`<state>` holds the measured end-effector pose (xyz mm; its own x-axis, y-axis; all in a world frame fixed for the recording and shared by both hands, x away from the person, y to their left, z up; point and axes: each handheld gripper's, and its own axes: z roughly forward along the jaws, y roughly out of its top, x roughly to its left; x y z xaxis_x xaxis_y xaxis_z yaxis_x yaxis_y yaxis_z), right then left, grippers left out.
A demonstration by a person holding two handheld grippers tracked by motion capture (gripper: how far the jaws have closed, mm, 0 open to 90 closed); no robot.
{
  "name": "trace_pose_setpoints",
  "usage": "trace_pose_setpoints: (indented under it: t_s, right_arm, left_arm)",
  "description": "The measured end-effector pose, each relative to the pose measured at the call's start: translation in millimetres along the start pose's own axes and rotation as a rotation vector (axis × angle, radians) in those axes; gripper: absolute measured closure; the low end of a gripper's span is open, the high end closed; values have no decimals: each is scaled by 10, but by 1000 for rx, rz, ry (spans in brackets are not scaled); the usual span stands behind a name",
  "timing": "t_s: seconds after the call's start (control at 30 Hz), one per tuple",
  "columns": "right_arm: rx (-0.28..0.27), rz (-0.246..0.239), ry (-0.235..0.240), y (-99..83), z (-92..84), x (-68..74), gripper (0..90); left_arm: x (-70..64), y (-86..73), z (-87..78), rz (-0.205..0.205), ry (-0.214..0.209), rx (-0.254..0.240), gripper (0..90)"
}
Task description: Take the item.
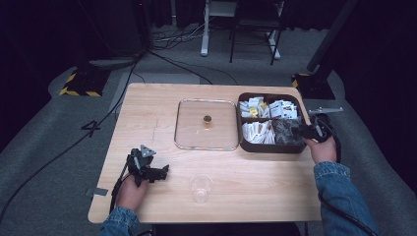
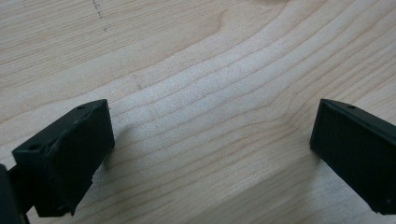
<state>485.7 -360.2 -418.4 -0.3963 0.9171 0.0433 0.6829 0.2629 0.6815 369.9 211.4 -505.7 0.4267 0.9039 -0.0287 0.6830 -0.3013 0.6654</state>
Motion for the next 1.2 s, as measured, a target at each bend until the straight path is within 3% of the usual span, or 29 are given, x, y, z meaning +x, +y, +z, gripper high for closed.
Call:
trace_pose_setpoints:
  t_s: [0.4,0.57,0.73,0.8,1.2]
  right_arm:
    - [79,-19,-37,-16,196,19,622]
    - [94,-41,-65,6,202,46,709]
    - [75,-52,-69,10,163,42,758]
    - [64,-51,-52,7,143,40,828]
    - [-29,-37,0,59,-33,79,830]
  left_arm:
    - [0,0,0,0,0,0,0]
    - [0,0,0,0,0,0,0]
    - [0,0,0,0,0,0,0]
    - [0,0,0,0,0,0,0]
    - [0,0,0,0,0,0,1]
